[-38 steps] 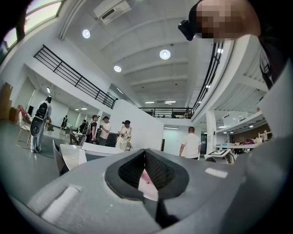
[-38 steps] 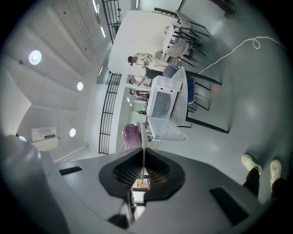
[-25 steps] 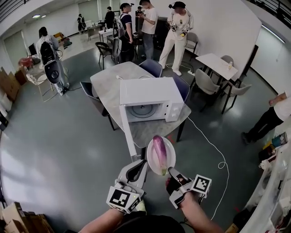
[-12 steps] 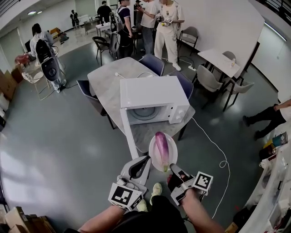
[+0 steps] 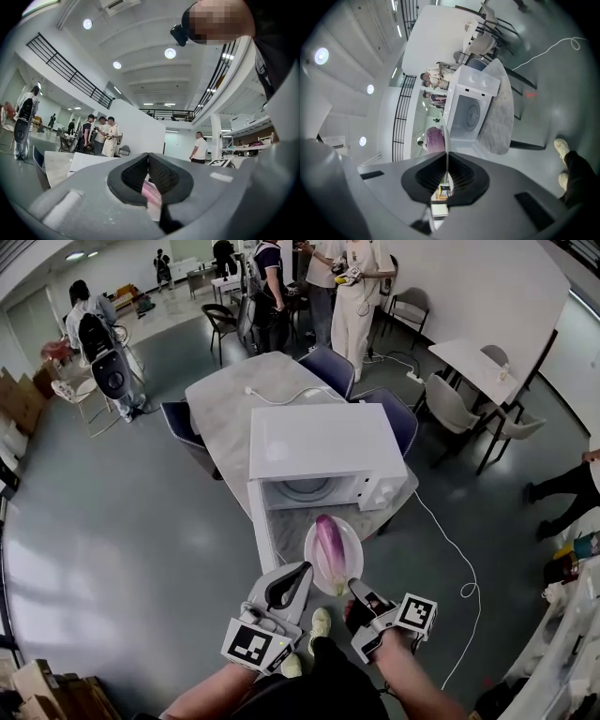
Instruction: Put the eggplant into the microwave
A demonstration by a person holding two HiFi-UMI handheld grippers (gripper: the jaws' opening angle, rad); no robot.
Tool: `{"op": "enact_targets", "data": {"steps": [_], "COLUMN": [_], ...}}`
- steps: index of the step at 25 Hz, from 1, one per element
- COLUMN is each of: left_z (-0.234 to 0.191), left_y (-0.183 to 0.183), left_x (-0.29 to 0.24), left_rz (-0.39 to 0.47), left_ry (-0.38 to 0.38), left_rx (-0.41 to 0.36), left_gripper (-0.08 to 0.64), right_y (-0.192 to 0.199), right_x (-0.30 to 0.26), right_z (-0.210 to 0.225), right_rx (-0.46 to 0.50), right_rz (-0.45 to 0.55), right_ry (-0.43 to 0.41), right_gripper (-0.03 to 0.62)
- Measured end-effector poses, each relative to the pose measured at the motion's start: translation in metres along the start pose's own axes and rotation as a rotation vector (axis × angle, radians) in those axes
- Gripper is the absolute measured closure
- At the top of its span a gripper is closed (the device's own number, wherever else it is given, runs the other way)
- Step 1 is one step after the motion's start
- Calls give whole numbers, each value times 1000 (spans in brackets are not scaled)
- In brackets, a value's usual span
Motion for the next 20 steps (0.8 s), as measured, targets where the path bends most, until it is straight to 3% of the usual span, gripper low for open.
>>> {"op": "enact_targets", "data": {"steps": [13,20], "left_z": [-45,-71], "left_y": [17,23], "left_x": [-82,-103], "left_rz": [-49,-54], "left_ry": [-78,-16], "left_rx": [23,40], "left_gripper": [551,551], "right_y": [-77,-86], "right_x": [-74,-110], "right_z": [39,62], "right_rx": [-15,-30], "right_rz": [-108,-68], "right_ry": [51,103], "right_gripper": [575,575]}}
Point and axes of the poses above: the fingertips, and each gripper's own axes: x backward along the fingers, z to its right, y out of its underside, the point moved 8 cm from there along x, backward along the fingers, and after that the axes turned 4 degrees about -z, right-handed, at the moved point
